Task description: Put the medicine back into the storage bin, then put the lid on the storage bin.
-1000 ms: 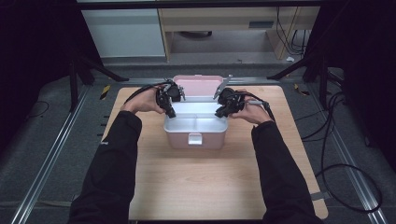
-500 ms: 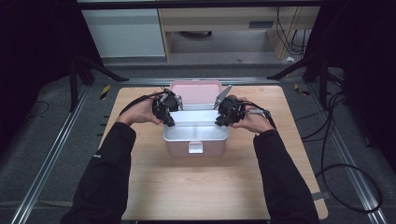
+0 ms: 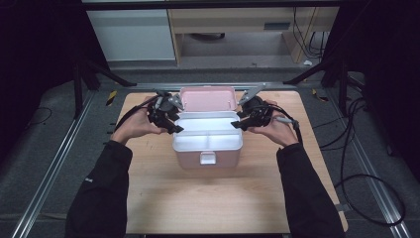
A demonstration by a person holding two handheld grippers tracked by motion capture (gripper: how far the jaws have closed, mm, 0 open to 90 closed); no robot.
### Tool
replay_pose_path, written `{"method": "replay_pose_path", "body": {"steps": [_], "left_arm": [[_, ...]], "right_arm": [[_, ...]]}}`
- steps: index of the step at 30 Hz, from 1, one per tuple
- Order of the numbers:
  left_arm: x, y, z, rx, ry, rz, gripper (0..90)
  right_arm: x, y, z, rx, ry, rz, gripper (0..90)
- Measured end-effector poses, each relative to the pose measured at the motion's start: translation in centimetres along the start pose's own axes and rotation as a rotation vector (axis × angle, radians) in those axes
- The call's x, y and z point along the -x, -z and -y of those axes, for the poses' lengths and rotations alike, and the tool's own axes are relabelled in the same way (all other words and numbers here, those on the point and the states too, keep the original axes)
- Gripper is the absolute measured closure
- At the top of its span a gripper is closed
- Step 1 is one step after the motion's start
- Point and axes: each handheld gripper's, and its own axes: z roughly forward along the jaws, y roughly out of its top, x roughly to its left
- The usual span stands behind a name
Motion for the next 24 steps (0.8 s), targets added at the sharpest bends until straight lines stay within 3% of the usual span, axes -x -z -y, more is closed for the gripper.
{"method": "replay_pose_path", "body": {"steps": [1, 3, 6, 8, 14, 16, 21, 24], "left_arm": [[-0.1, 0.3, 0.3, 0.019, 0.034, -0.007, 45.4], [-0.2, 0.9, 1.1, 0.08, 0.099, -0.047, 44.5], [-0.8, 1.1, 1.6, 0.116, 0.157, -0.08, 43.5], [-1.4, 1.1, 1.9, 0.145, 0.213, -0.115, 43.8], [-2.9, 0.4, 2.2, 0.209, 0.34, -0.169, 43.1], [-3.3, 0.2, 2.3, 0.232, 0.374, -0.166, 43.1], [-4.1, -0.6, 2.0, 0.272, 0.435, -0.206, 43.6], [-4.5, -1.0, 1.9, 0.292, 0.449, -0.213, 43.7]], "right_arm": [[0.1, 0.6, 0.3, 0.034, -0.029, 0.042, 47.2], [0.1, 0.9, 0.4, 0.045, -0.053, 0.061, 43.5], [0.8, 1.8, 1.1, 0.082, -0.091, 0.132, 32.2], [1.3, 2.2, 1.6, 0.11, -0.121, 0.163, 31.1], [2.8, 2.3, 2.9, 0.143, -0.215, 0.217, 25.0], [3.2, 2.1, 2.9, 0.145, -0.23, 0.229, 24.8], [4.2, 1.7, 2.2, 0.174, -0.256, 0.234, 24.0], [4.8, 1.2, 1.5, 0.18, -0.257, 0.248, 23.6]]}}
